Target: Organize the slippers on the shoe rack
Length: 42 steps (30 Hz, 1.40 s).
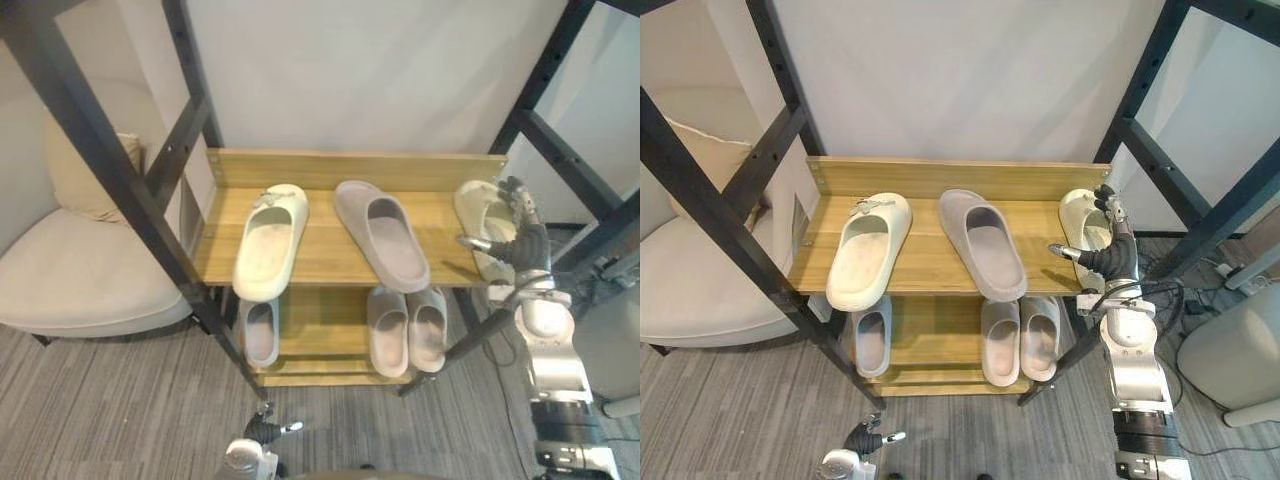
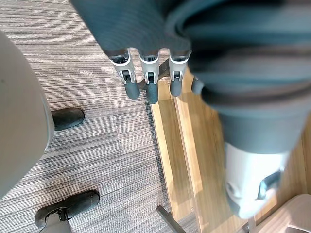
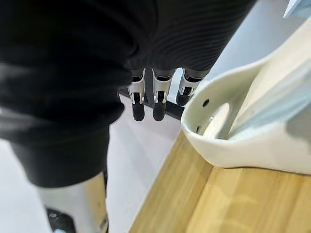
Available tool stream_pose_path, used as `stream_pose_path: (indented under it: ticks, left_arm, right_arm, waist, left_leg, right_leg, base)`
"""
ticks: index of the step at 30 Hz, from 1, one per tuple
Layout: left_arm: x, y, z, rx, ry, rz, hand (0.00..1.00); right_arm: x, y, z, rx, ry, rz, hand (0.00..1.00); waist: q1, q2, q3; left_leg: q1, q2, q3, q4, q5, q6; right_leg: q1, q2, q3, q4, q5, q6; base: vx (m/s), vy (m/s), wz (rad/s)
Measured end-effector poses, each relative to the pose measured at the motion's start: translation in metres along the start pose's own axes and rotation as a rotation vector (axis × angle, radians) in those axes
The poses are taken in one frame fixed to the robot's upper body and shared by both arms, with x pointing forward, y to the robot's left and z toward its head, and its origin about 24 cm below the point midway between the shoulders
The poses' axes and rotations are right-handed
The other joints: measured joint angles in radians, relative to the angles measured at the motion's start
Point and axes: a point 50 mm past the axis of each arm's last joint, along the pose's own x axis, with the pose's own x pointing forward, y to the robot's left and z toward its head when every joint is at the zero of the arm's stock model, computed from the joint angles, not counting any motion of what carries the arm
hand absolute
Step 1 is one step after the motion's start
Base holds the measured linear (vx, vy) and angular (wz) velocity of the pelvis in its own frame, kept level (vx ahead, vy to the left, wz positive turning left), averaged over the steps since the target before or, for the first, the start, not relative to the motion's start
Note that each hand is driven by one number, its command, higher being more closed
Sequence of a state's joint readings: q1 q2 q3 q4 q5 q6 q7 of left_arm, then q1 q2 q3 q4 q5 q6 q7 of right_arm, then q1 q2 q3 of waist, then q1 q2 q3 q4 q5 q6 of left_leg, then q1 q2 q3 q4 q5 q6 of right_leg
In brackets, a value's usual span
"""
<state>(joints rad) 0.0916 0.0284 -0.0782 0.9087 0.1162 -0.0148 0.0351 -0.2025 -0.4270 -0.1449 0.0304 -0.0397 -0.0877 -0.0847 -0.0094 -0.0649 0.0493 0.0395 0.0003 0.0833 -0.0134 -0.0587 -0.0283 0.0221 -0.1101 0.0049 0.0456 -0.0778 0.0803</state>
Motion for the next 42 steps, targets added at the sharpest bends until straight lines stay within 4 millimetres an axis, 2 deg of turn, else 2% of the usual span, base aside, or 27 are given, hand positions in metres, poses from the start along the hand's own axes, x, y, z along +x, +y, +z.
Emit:
stream_pose_path:
  ticks: [7,16,25,33,42]
  left_arm:
    - [0.0,-0.001,0.003,0.02,-0.013,-0.01,0.0]
    - [0.0,0.0,0.004,0.02,-0.022,-0.009,0.0]
    - [0.002,0.0,0.01,0.024,-0.041,-0.01,0.0]
    - [0.003,0.0,0.016,0.023,-0.06,-0.013,0.0]
    - [0.004,-0.001,0.021,0.01,-0.076,-0.013,0.0]
  right_arm:
    - [0.011,0.009,0.005,0.0,-0.016,0.05,0.0]
    - [0.015,0.015,0.011,0.003,-0.038,0.075,0.0]
    - [0.03,0.031,0.005,-0.04,0.006,0.145,0.0]
    - [0.047,0.041,0.01,-0.054,0.011,0.175,0.0]
    - [0.067,0.05,0.022,-0.104,-0.009,0.2,0.0]
  waist:
    - [0.002,-0.009,0.024]
    - [0.004,-0.014,0.034]
    - [0.011,-0.022,0.06]
    - [0.017,-0.018,0.086]
    - [0.027,-0.011,0.107]
  left_leg:
    - [0.0,-0.003,-0.01,0.0,0.003,0.004]
    - [0.0,-0.005,-0.021,-0.001,0.004,0.004]
    - [-0.003,-0.008,-0.021,-0.001,0.006,0.008]
    - [-0.012,-0.01,-0.037,-0.002,0.011,0.01]
    - [-0.039,-0.01,-0.058,-0.002,0.026,0.025]
  right_leg:
    - [0.005,-0.002,-0.005,-0.005,0.0,0.0]
    - [0.015,-0.004,-0.022,-0.018,0.004,-0.001]
    - [0.015,-0.006,-0.022,-0.026,0.017,-0.005]
    - [0.014,-0.008,-0.031,-0.026,0.019,-0.005]
    - [0.013,-0.006,-0.051,-0.049,0.076,-0.016]
  base:
    - [0.0,-0.003,0.02]
    - [0.01,-0.003,0.02]
    - [0.0,0.0,0.0]
    - [0.01,-0.002,0.04]
    - [0.0,0.018,0.07]
